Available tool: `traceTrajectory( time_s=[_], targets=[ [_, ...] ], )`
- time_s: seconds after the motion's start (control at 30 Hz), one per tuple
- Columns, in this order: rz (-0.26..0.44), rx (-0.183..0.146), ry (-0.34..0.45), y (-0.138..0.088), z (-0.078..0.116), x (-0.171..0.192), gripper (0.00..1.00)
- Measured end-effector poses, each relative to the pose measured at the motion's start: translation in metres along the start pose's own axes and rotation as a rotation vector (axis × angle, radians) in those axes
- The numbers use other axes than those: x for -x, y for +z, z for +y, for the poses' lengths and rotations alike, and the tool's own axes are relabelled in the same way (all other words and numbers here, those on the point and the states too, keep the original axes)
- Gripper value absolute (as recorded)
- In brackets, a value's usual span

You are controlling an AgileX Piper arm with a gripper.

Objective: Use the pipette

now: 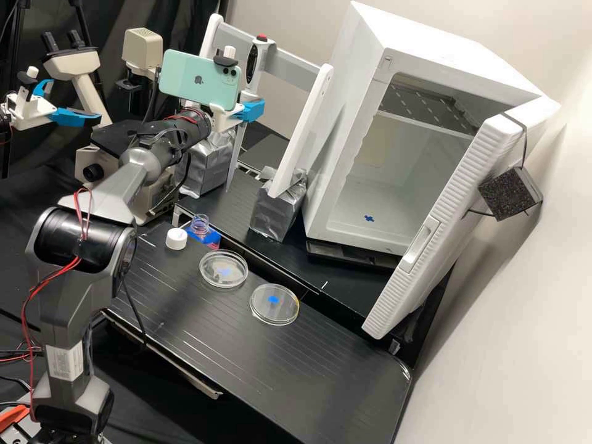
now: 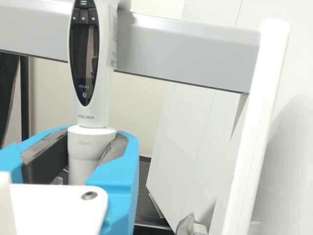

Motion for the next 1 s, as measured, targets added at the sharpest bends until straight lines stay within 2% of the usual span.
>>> traceTrajectory(
  time_s=[0.17, 0.33, 0.6, 0.77, 0.83, 0.87, 0.9, 1.0],
  targets=[
    [0.007, -0.010, 0.000, -0.001, 0.002, 0.001, 0.00],
    [0.047, -0.030, 0.003, -0.008, 0.011, 0.007, 0.00],
    [0.078, -0.052, 0.076, -0.012, 0.041, 0.015, 0.00],
    [0.102, -0.079, 0.107, -0.010, 0.052, 0.023, 0.00],
    [0.117, -0.076, 0.113, -0.007, 0.054, 0.030, 0.00],
    [0.119, -0.082, 0.113, -0.005, 0.054, 0.032, 0.00],
    [0.125, -0.104, 0.104, -0.003, 0.052, 0.036, 0.00],
    [0.134, -0.121, 0.079, 0.006, 0.046, 0.047, 0.00]
  ],
)
